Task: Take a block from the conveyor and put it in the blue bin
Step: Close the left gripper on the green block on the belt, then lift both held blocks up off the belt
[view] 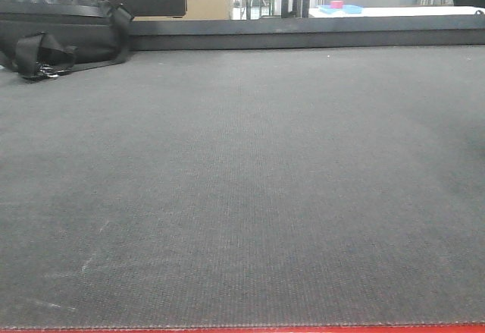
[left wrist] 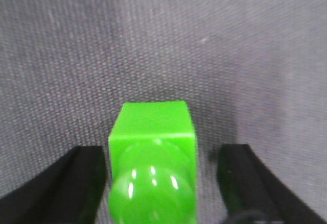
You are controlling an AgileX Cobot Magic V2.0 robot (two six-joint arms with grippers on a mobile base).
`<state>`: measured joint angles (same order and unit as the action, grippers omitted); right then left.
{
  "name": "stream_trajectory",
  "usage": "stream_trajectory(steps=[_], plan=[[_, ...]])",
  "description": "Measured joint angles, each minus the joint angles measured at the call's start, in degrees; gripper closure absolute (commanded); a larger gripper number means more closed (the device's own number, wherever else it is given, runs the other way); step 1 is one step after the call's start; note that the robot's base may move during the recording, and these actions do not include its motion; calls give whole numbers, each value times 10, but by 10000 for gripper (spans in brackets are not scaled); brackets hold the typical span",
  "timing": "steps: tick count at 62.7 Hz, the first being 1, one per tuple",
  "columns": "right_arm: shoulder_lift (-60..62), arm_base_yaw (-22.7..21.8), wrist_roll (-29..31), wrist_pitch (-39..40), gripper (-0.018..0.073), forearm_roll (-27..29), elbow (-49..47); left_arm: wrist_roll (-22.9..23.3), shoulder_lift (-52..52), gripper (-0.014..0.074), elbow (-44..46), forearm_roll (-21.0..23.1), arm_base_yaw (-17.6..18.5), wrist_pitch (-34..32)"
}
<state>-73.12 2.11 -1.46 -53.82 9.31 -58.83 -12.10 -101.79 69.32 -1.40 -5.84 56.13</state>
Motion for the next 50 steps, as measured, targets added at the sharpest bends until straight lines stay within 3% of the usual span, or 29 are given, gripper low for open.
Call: stream_trajectory(steps=[6, 15, 27, 36, 43, 50], plan=[[0, 0, 0, 0, 721, 0, 0, 1, -4, 409, 0, -2, 0, 0], [0, 0, 0, 0, 721, 0, 0, 10, -5, 706, 12, -4, 0, 14], [2, 0, 0, 0, 721, 0, 0, 17, 16, 708, 60, 8, 0, 45], [15, 0, 0, 8, 721, 0, 0, 21, 73, 708, 68, 46, 1, 28], [27, 0, 0, 29, 721, -7, 5, 22, 129, 708, 43, 99, 1, -33], [49, 3, 0, 92, 721, -30, 34, 22, 198, 708, -24, 157, 15, -142]])
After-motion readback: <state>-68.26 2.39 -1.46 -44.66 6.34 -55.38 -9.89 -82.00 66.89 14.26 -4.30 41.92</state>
